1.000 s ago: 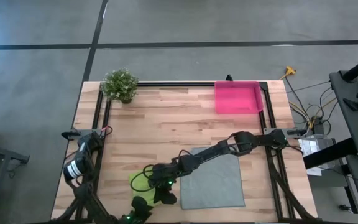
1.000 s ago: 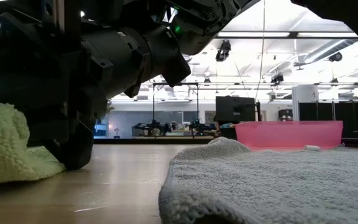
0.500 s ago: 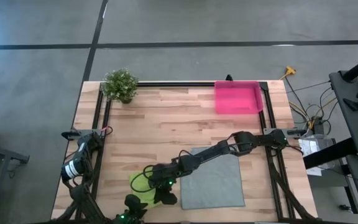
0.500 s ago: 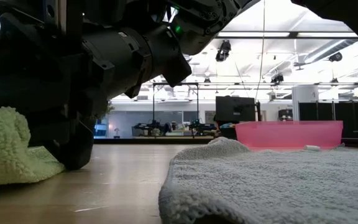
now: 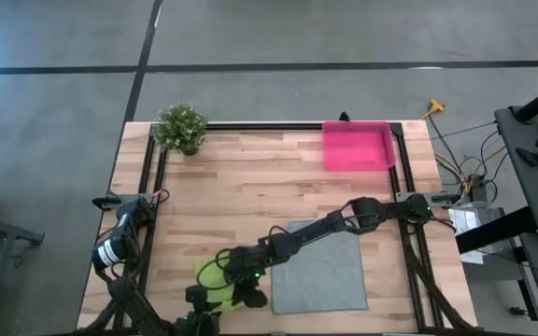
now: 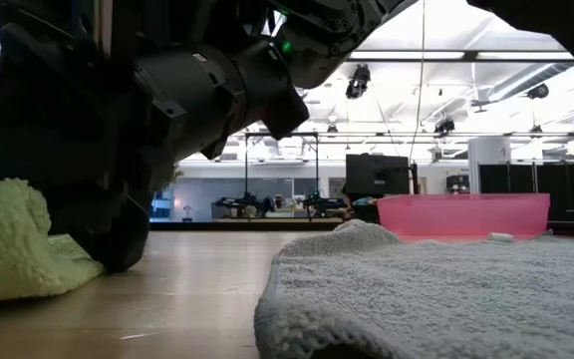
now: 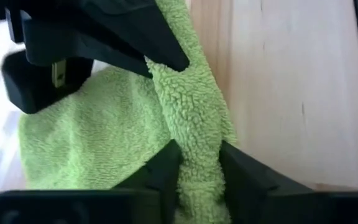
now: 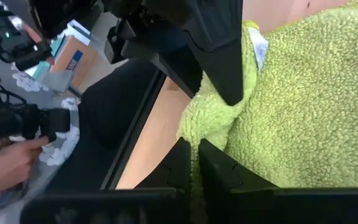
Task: Roll microfiber towels into tight, uniform cylinder then place into a basket
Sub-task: Roll the green microfiber cloth
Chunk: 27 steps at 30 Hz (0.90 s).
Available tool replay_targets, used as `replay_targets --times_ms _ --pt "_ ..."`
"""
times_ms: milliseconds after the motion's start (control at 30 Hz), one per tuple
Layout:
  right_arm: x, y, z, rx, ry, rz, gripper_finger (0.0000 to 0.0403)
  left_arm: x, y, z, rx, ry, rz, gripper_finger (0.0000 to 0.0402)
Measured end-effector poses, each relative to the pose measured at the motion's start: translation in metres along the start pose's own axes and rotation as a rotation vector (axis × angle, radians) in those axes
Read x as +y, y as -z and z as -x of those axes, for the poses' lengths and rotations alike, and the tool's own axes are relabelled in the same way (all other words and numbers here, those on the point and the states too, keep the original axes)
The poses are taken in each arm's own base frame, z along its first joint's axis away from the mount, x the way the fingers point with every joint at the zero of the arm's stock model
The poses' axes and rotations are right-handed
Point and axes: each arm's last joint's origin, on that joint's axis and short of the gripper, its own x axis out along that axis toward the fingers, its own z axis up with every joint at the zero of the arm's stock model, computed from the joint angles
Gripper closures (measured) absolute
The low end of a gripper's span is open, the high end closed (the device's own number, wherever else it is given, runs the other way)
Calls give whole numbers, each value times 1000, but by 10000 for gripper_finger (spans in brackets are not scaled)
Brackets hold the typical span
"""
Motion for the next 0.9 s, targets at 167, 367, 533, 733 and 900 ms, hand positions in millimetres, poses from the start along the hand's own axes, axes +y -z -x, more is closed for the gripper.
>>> replay_targets --times_ms 167,367,533,733,900 --pt "0 0 1 5 12 53 390 -2 -1 1 8 23 25 390" --pt "8 -8 8 1 21 183 390 -3 -4 0 21 47 49 391" --pt "18 -21 21 -18 86 411 369 -1 -5 2 35 69 103 392" --pt "36 -40 42 -56 133 619 314 -1 1 0 -13 127 201 393" --pt "50 -43 51 -12 102 737 275 -5 15 -12 -150 188 385 393"
